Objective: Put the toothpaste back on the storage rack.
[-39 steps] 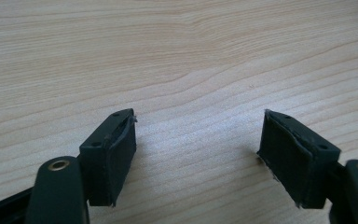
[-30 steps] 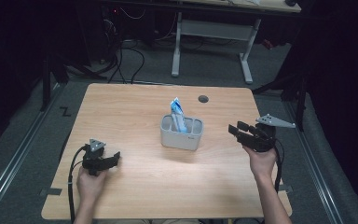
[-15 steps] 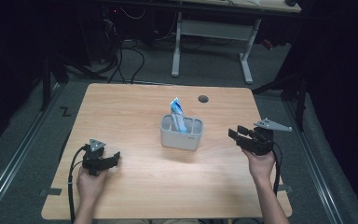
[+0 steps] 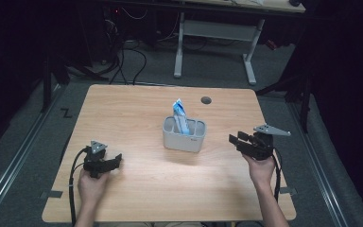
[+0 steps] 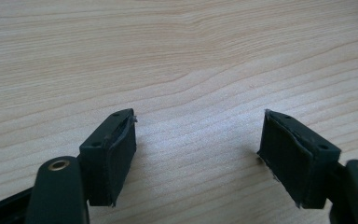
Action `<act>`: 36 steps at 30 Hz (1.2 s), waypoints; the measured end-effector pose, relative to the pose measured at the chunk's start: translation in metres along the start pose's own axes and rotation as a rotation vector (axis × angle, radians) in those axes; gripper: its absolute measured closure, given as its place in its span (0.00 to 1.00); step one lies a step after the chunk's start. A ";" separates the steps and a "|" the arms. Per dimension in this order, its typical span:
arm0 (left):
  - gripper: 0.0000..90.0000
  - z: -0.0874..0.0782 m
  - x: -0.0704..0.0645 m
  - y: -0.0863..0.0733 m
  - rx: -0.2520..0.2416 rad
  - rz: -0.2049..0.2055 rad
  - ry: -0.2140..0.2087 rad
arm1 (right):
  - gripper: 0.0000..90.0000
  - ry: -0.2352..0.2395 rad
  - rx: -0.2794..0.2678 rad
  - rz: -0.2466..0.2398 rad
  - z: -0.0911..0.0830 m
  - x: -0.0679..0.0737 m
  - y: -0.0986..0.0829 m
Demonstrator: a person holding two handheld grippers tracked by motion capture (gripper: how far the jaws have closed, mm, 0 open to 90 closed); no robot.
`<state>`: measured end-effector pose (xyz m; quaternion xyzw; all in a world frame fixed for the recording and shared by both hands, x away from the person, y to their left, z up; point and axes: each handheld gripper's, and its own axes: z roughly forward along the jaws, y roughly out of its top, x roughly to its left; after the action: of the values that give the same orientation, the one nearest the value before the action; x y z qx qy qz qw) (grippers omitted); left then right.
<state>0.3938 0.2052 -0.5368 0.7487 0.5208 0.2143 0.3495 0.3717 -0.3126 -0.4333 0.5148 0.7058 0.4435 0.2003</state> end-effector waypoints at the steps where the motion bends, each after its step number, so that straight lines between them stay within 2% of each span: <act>1: 0.30 0.000 0.000 0.000 0.000 -0.001 -0.001 | 0.58 -0.006 0.007 -0.005 0.001 0.000 -0.001; 7: 0.30 0.000 0.000 0.000 0.000 -0.001 0.000 | 0.59 -0.011 0.019 -0.013 0.004 0.002 -0.007; 20: 0.30 0.000 0.000 0.000 0.000 0.000 0.000 | 0.58 0.007 0.043 0.014 0.015 0.002 -0.018; 36: 0.30 0.000 0.000 0.000 0.000 -0.002 0.000 | 0.55 -0.007 0.081 0.005 0.033 0.002 -0.032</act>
<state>0.3937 0.2053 -0.5368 0.7483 0.5215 0.2140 0.3498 0.3779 -0.2988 -0.4768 0.5258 0.7213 0.4131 0.1805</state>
